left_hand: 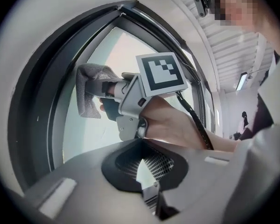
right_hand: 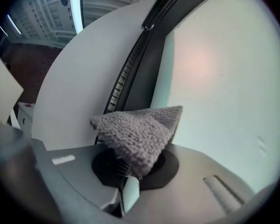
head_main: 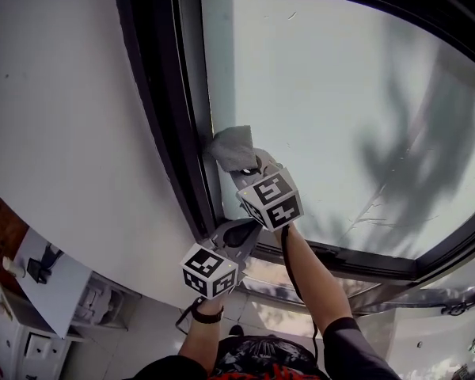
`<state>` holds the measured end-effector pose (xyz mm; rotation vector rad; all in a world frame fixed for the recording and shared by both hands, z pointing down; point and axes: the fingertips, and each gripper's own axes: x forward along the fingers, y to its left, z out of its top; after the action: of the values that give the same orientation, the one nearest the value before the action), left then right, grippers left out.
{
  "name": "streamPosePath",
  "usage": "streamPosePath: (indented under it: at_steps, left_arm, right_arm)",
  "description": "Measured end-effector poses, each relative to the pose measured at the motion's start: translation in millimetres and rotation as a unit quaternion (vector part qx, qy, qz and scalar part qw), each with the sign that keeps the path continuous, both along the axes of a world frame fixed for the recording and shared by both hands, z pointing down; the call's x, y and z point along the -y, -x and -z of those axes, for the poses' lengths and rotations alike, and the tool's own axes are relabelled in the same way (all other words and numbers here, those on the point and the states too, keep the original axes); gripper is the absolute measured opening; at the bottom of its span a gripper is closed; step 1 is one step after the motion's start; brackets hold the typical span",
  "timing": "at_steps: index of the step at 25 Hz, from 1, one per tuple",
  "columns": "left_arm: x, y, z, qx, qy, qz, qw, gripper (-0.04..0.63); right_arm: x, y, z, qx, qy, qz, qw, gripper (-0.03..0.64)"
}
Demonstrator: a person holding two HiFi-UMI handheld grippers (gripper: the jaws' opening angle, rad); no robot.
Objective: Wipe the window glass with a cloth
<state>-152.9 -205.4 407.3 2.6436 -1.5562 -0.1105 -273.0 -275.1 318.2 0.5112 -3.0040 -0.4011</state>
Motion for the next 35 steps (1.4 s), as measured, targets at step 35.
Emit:
streamPosePath:
  at_steps: [35]
  left_arm:
    - [18.9,-121.1,17.2,0.000,-0.013,-0.155,0.9879,0.000]
  right_arm:
    - [75.4,-564.5,6.0,0.198,0.004,-0.467,0.862,0.017]
